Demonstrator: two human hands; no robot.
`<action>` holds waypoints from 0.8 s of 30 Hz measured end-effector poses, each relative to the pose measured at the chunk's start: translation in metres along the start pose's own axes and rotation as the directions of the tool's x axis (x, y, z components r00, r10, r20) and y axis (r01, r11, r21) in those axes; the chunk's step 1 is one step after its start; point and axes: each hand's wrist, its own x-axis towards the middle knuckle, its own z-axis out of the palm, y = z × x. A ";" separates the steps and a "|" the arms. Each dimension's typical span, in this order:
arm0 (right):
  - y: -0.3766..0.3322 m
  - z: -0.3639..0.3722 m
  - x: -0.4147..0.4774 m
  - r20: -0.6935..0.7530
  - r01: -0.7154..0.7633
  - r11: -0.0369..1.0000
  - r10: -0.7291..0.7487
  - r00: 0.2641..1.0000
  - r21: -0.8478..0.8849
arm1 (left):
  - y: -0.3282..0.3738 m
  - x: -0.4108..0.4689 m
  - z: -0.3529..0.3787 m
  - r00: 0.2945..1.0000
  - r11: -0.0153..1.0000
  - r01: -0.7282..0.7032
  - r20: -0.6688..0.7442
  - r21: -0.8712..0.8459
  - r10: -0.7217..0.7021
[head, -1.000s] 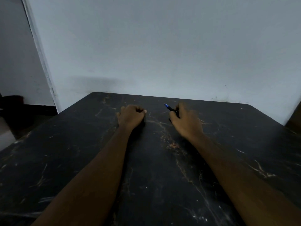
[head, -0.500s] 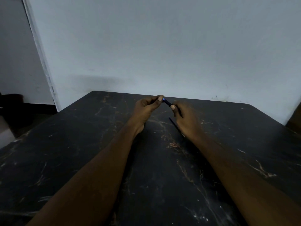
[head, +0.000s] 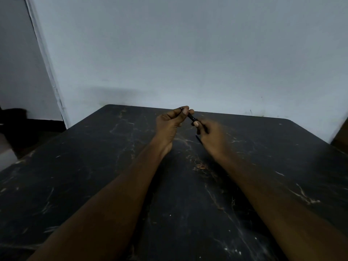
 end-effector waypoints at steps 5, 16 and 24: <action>-0.004 -0.001 0.001 -0.061 0.029 1.000 -0.030 0.998 -0.012 | -0.002 -0.001 0.005 0.999 0.999 0.003 -0.045 -0.049 -0.005; 0.000 -0.005 0.000 -0.068 0.101 0.994 -0.104 0.992 -0.042 | 0.001 -0.002 0.002 0.994 0.997 0.054 -0.088 -0.046 -0.058; 0.005 -0.005 0.000 -0.050 0.046 0.997 -0.049 0.998 -0.055 | 0.000 0.003 -0.004 0.997 0.992 0.070 -0.007 -0.102 -0.071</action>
